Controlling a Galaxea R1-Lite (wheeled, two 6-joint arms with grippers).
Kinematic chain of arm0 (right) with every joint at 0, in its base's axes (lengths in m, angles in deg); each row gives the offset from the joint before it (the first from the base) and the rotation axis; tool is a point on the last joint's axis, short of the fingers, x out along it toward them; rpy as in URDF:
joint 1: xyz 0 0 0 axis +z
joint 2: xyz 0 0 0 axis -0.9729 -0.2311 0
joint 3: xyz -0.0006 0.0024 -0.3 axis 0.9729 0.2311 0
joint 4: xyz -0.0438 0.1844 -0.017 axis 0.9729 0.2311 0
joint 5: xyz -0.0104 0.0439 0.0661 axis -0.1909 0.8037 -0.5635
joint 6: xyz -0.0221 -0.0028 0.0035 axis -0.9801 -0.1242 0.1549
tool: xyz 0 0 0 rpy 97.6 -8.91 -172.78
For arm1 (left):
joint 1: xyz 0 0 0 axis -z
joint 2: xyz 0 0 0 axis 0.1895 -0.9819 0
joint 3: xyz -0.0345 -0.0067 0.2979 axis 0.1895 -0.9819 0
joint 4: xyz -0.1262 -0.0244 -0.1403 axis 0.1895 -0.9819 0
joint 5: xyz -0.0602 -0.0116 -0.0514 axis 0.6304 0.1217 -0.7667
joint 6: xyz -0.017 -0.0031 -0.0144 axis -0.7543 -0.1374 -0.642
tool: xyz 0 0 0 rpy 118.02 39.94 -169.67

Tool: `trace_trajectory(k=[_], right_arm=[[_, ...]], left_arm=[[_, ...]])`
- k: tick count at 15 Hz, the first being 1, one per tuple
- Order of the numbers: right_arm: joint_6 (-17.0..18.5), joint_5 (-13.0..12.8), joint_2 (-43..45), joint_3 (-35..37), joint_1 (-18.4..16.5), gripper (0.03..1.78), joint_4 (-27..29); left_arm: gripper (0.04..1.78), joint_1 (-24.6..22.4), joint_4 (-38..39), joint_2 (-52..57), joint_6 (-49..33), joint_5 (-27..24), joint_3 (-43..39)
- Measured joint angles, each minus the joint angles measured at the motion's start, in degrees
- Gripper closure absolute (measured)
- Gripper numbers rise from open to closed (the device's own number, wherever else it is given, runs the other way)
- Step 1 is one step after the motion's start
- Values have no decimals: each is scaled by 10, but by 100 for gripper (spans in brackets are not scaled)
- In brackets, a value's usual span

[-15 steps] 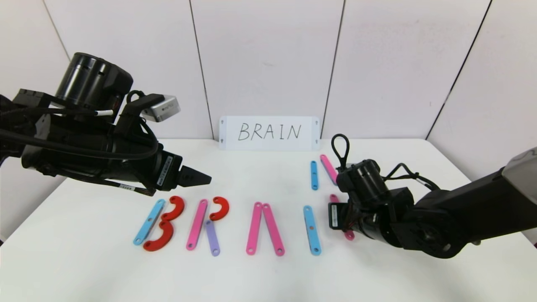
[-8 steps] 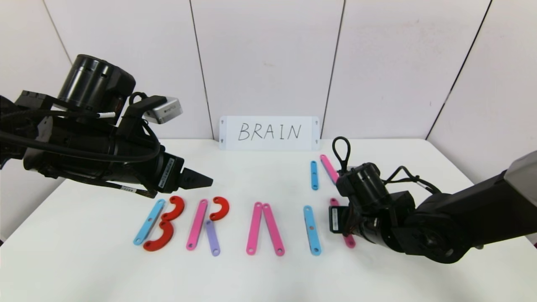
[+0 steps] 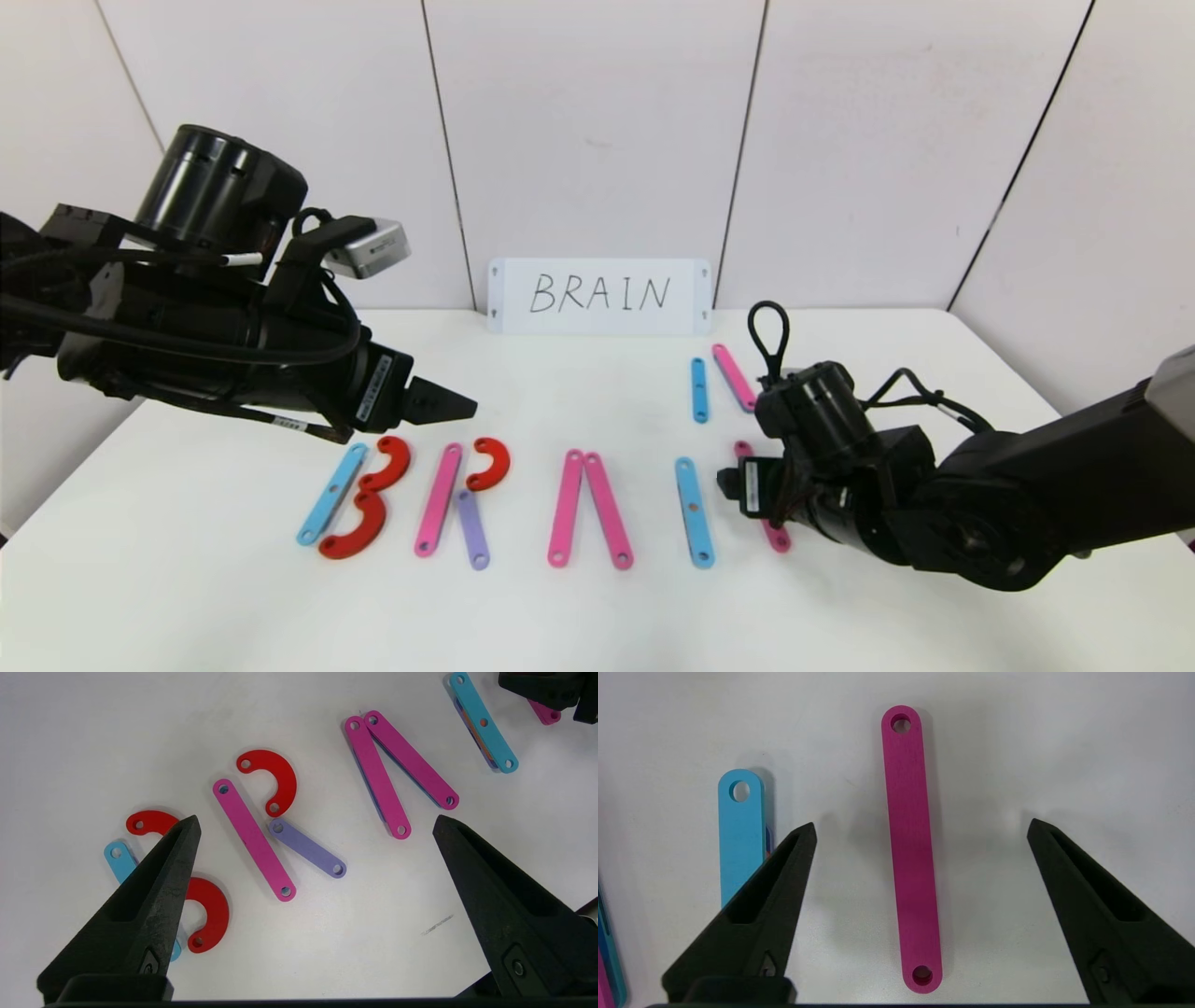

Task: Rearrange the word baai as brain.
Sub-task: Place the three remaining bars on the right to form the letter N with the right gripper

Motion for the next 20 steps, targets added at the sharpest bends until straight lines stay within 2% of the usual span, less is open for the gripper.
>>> trace_trajectory(k=[3, 5, 9, 12, 20], right_arm=[[-12, -13, -7, -14, -7, 7, 5], [-40, -13, -9, -32, -9, 7, 3], [-92, -4, -21, -107, -14, 7, 3], [-121, 13, -47, -174, -14, 7, 0], [-134, 22, -158, -305, -15, 7, 5]], left_arm=[[8, 2, 0, 0, 0, 0, 0], [8, 2, 0, 0, 0, 0, 0], [8, 2, 0, 0, 0, 0, 0], [8, 2, 0, 2, 0, 0, 0], [8, 2, 0, 2, -1, 0, 0]])
